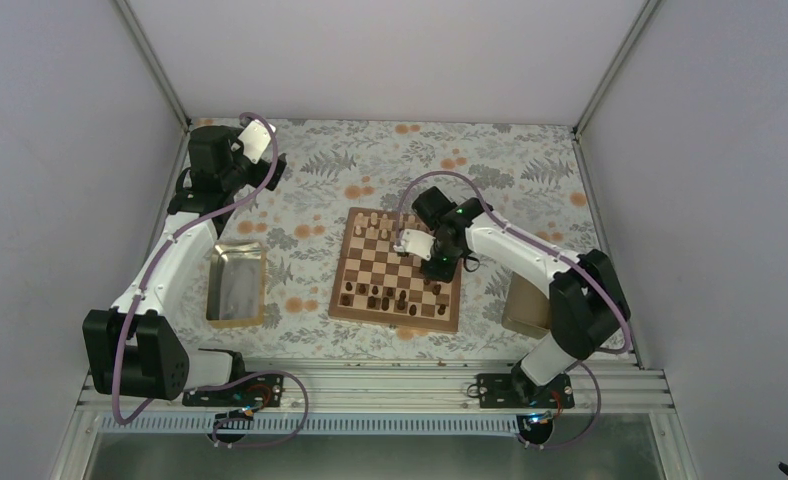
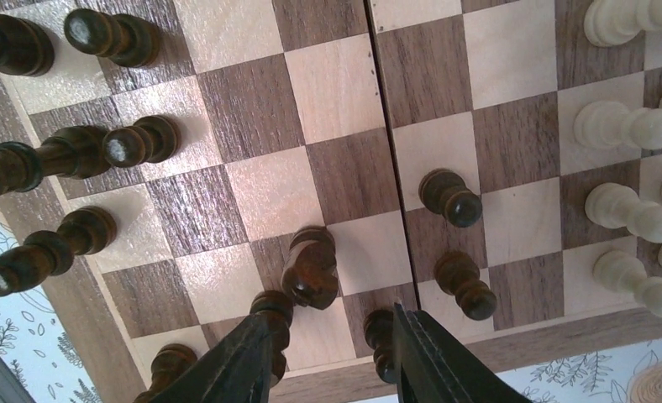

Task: Set up the chess pieces on the board
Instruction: Pick up the chess piece from the chessboard.

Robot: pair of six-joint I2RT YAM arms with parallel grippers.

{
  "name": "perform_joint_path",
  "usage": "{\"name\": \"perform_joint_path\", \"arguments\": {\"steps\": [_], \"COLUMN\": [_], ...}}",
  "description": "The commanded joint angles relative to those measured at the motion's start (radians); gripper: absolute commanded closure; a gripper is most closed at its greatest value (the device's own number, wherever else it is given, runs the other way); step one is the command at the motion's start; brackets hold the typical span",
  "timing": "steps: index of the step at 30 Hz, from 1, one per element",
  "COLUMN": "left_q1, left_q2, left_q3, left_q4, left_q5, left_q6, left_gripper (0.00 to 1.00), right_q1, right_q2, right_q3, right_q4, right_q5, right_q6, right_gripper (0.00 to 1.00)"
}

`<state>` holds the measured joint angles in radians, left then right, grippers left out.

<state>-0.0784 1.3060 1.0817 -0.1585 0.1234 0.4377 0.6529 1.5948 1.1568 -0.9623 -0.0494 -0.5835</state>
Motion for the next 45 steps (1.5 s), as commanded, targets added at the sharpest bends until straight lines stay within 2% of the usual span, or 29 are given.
{"name": "perform_joint_path", "arguments": {"steps": [1,8,13,15,20,23,30,35,41,45], "left_q1": [0.006,0.006,0.006,0.006,0.006,0.006,0.006,0.006,0.006,0.006], "left_q2": [-0.010,-0.007,-0.006,-0.007,-0.005,-0.006,-0.011,-0.020,-0.022,-0.026], "left_q3": [-0.006,-0.007,-0.011,-0.011,-0.009,-0.010,-0.005,-0.002,0.001,0.003], "left_q4": [0.013,0.014,0.014,0.015,0.014,0.014,0.010,0.006,0.004,0.001], "left_q5": [-0.005,-0.005,-0.004,-0.004,-0.002,-0.002,0.002,0.003,0.002,0.001], "left_q6": [0.013,0.015,0.016,0.016,0.016,0.016,0.015,0.012,0.010,0.008], "left_gripper": [0.00,0.00,0.00,0.00,0.00,0.00,0.00,0.00,0.00,0.00], "right_q1": [-0.001,-0.001,-0.001,-0.002,-0.002,-0.002,-0.001,0.016,0.123,0.207], "right_q2": [0.024,0.057,0.063,0.095,0.101,0.098,0.084,0.085,0.123,0.152], "right_q3": [0.015,0.019,0.018,0.017,0.032,0.046,0.095,0.196,0.357,0.395], "right_q4": [0.029,0.030,0.026,0.029,0.023,0.009,-0.028,-0.094,-0.180,-0.199], "right_q5": [-0.024,-0.035,-0.056,-0.058,-0.063,-0.066,-0.060,-0.057,-0.055,-0.069], "right_q6": [-0.034,-0.050,-0.063,-0.065,-0.068,-0.064,-0.054,-0.057,-0.044,-0.028], "right_gripper": [0.60,0.60,0.64,0.69,0.89,0.96,0.96,0.96,0.96,0.95]}}
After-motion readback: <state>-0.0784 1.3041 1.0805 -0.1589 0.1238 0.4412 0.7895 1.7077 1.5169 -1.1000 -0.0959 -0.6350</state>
